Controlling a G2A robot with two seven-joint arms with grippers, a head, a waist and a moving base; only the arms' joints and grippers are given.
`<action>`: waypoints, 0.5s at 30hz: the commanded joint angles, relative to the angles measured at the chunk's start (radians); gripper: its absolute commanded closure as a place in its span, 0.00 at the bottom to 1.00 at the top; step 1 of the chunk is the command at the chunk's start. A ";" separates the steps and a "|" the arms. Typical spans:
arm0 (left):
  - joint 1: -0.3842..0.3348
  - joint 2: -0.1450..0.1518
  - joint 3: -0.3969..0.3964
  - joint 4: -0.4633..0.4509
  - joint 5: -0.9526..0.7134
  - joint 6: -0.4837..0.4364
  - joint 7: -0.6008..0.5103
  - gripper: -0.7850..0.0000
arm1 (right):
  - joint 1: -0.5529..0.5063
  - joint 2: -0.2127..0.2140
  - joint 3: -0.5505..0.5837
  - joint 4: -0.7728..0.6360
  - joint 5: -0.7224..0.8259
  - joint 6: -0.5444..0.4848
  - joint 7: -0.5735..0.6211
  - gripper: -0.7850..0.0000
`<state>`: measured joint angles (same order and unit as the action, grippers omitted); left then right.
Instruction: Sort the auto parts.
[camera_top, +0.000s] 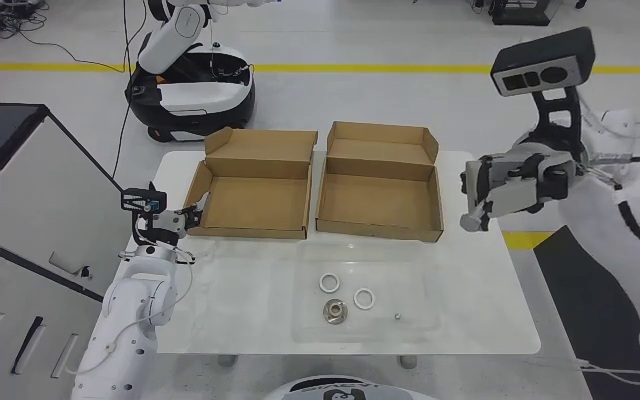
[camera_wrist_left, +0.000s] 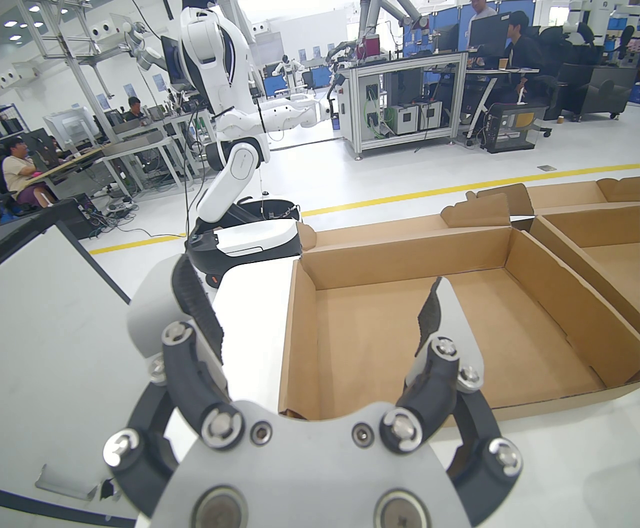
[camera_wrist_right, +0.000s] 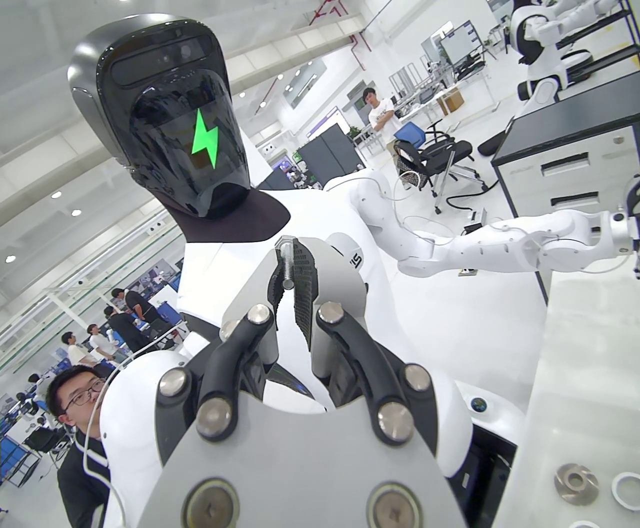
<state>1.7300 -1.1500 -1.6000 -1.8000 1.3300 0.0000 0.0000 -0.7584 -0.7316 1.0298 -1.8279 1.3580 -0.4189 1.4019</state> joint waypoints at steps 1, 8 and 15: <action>0.000 0.000 0.000 0.000 0.000 0.000 0.000 0.00 | -0.001 -0.003 0.003 0.000 0.003 0.001 0.001 1.00; 0.000 0.000 0.000 0.000 0.000 0.000 0.000 0.00 | -0.001 -0.003 0.003 0.000 0.003 0.001 0.001 1.00; 0.000 0.000 0.000 0.000 0.000 0.000 0.000 0.00 | -0.024 -0.008 0.003 -0.028 0.022 0.018 -0.042 1.00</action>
<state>1.7300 -1.1500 -1.6000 -1.8000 1.3300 0.0000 0.0000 -0.7726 -0.7374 1.0327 -1.8446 1.3674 -0.4072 1.3811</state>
